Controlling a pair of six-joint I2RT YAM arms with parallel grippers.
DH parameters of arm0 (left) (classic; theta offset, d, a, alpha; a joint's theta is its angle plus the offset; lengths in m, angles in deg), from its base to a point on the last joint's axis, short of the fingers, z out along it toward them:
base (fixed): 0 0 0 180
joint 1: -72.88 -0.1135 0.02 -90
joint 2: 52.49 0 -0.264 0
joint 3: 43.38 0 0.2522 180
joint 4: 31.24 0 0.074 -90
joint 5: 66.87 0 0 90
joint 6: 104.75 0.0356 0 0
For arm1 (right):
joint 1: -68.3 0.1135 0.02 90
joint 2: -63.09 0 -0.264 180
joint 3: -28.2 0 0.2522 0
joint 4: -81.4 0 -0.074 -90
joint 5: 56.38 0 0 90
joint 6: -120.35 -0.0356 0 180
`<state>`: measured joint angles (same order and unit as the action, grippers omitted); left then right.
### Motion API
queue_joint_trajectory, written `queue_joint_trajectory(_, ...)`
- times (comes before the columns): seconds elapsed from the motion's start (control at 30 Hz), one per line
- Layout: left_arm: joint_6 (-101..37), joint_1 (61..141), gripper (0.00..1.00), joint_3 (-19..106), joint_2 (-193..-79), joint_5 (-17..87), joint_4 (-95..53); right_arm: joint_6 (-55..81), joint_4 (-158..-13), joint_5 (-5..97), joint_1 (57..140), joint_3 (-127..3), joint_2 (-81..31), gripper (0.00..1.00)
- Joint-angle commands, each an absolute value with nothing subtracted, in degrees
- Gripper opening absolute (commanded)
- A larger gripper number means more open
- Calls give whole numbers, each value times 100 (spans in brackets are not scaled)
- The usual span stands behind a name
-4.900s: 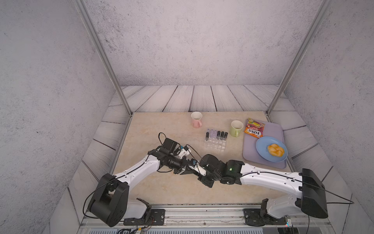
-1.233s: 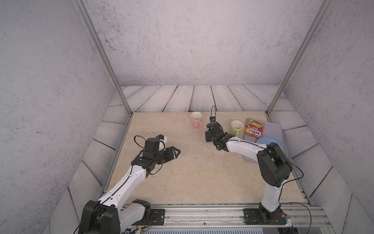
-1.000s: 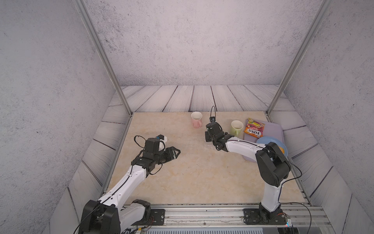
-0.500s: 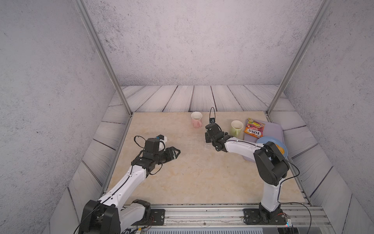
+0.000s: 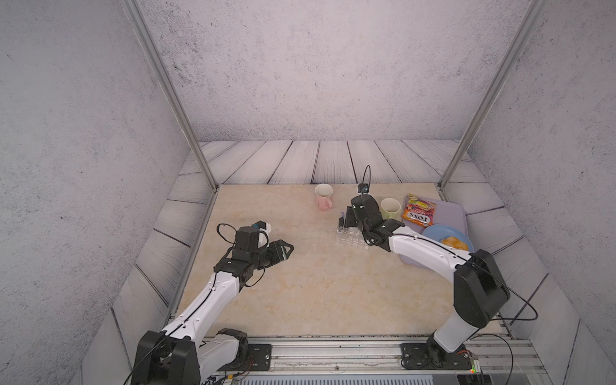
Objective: Arrange the lipsticks in the organizer
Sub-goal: Place the lipstick in the storage box, then reset both arms
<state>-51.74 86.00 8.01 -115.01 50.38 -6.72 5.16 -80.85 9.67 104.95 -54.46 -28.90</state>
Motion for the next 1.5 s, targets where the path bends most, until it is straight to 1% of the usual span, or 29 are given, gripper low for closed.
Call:
queue_joint_trajectory(0.0, -4896, 8430, 61, 1333, -11337, 4683, -300, 288, -8220, 1184, 10447, -4948, -2348, 63)
queue_joint_trajectory(0.07, -4668, 8338, 61, 1705, -11339, 4321, 57, 358, -8206, 1094, 10426, -4760, -2072, 69)
queue_joint_trajectory(0.2, -4044, 8235, 61, 2348, -11345, 3236, 728, 644, -8112, 704, 10392, -4465, -1570, 78)
queue_joint_trajectory(0.3, -3698, 8196, 61, 2572, -11242, 2537, 999, 717, -7856, 568, 10311, -4276, -1206, 80)
queue_joint_trajectory(0.4, -3402, 8179, 61, 2513, -11053, 1797, 1011, 720, -7689, 427, 10198, -3986, -818, 81)
queue_joint_trajectory(0.53, -2889, 8138, 63, 2168, -10756, 439, 584, 982, -8255, 85, 9676, -3319, -424, 85)
queue_joint_trajectory(0.6, -2487, 8125, 64, 1888, -10636, -254, 93, 1104, -8432, -102, 9402, -3148, -389, 85)
queue_joint_trajectory(0.67, -2118, 8059, 64, 1538, -10622, -989, -535, 1479, -8624, -528, 9272, -3045, -519, 85)
queue_joint_trajectory(0.7, -2042, 7969, 63, 1373, -10678, -1327, -859, 1661, -8670, -782, 9224, -3027, -629, 85)
queue_joint_trajectory(0.77, -2436, 7634, 63, 1160, -10852, -1876, -1060, 1888, -8698, -1194, 9067, -2993, -802, 86)
queue_joint_trajectory(0.83, -3140, 7355, 62, 971, -11040, -1988, -1038, 1750, -8626, -1345, 8834, -2907, -810, 86)
queue_joint_trajectory(1.0, -3916, 7368, 61, -123, -11245, -2006, -2550, 1893, -9339, -924, 8282, -2345, -779, 86)
queue_joint_trajectory(1.07, -3665, 7530, 61, -454, -11390, -1945, -3338, 1950, -9589, -866, 8117, -2214, -854, 85)
queue_joint_trajectory(1.17, -3240, 7814, 61, -512, -11786, -2426, -3724, 2265, -9963, -631, 8047, -2072, -961, 85)
queue_joint_trajectory(1.3, -2982, 7845, 61, -588, -12356, -2290, -4396, 2414, -10455, -364, 8046, -1964, -1389, 84)
queue_joint_trajectory(1.33, -2949, 7848, 61, -541, -12491, -2450, -4464, 2470, -10550, -361, 8044, -1959, -1512, 83)
queue_joint_trajectory(1.37, -2928, 7857, 61, -474, -12556, -2462, -4385, 2514, -10635, -390, 8049, -1939, -1615, 83)
queue_joint_trajectory(1.47, -2748, 7830, 63, -631, -12611, -2181, -4958, 2555, -11024, -501, 8027, -1792, -1846, 83)
